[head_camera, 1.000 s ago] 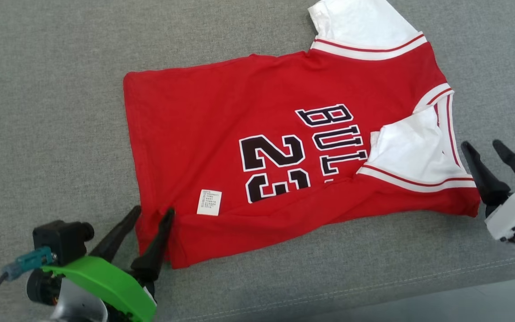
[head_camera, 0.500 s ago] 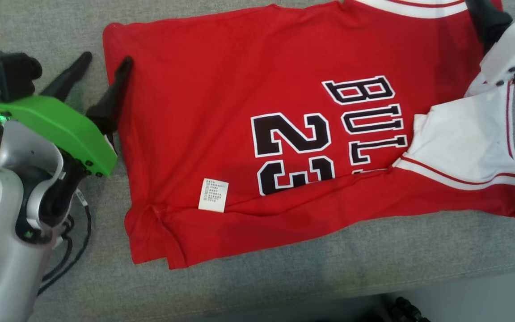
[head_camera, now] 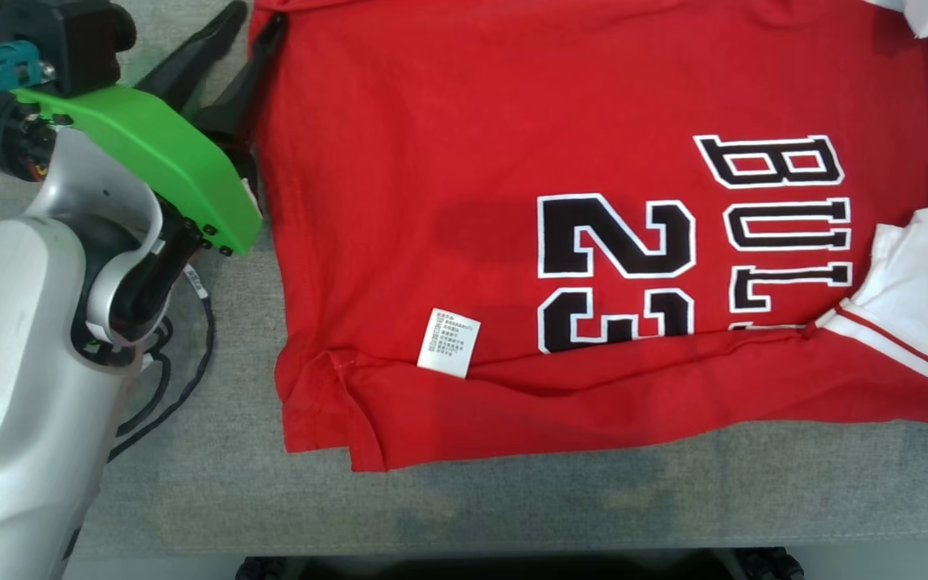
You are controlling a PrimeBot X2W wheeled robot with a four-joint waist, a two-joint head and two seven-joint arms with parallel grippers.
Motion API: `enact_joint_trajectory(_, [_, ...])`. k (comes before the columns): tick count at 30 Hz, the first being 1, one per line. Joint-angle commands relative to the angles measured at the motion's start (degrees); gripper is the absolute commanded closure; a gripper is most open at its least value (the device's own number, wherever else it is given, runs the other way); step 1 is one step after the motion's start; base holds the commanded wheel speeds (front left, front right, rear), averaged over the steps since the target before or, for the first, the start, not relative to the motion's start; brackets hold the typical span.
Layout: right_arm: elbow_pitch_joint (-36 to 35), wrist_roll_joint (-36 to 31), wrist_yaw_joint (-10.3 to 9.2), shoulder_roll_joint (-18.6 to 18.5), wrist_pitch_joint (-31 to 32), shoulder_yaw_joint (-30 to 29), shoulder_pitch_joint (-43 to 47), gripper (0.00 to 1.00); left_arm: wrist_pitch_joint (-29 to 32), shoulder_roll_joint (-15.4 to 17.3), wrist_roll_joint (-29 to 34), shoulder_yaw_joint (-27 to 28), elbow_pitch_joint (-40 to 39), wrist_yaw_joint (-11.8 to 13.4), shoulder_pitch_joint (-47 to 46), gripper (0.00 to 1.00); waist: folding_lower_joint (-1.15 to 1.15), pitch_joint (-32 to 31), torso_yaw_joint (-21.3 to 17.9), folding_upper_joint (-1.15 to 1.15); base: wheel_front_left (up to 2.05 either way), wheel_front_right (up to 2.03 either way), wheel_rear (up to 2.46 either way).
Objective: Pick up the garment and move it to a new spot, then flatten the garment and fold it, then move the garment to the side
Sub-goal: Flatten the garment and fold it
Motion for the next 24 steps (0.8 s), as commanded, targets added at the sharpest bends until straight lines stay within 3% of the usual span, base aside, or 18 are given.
enact_joint_trajectory(1, [1.2, -0.9, -0.06, -0.7, -0.3, -0.1, -1.0, 0.0, 1.3, -0.8, -0.4, -1.7, 1.4, -0.7, 1.5, 0.51, -0.01, 0.1, 0.7, 0.0, 0.0, 0.0, 0.0])
enact_joint_trajectory(9, [3.2, -2.6, -0.06, -1.0, -1.4, -1.7, -3.3, 0.0, 1.8, -1.2, -1.1, -2.3, 0.7, -1.1, 0.9, 0.42, -0.01, 0.3, 0.7, 0.0, 0.0, 0.0, 0.0])
enact_joint_trajectory(15, [4.1, -3.1, -0.06, -1.2, 0.4, -2.6, -3.6, 0.0, 2.3, -1.3, -1.3, -2.9, 0.2, -1.7, 0.4, 0.4, -0.01, 0.7, 0.5, 0.0, 0.0, 0.0, 0.0])
enact_joint_trajectory(22, [5.1, -2.4, -0.04, 0.2, 3.0, -2.3, -2.9, 0.0, 3.2, -1.6, -1.7, -3.7, 1.0, -1.9, -0.6, 0.61, -0.01, 1.4, 0.3, 0.0, 0.0, 0.0, 0.0])
enact_joint_trajectory(23, [5.4, -2.1, -0.03, 0.4, 3.5, -1.8, -2.7, 0.0, 3.1, -1.5, -1.5, -3.7, 1.1, -2.0, -0.9, 0.77, -0.01, 1.3, 0.2, 0.0, 0.0, 0.0, 0.0])
enact_joint_trajectory(24, [5.5, -1.6, -0.02, 0.6, 3.8, -1.5, -2.5, 0.5, 2.7, -1.5, -1.3, -3.6, 1.2, -2.1, -1.3, 1.0, -0.01, 1.3, 0.2, 0.0, 0.0, 0.0, 0.0])
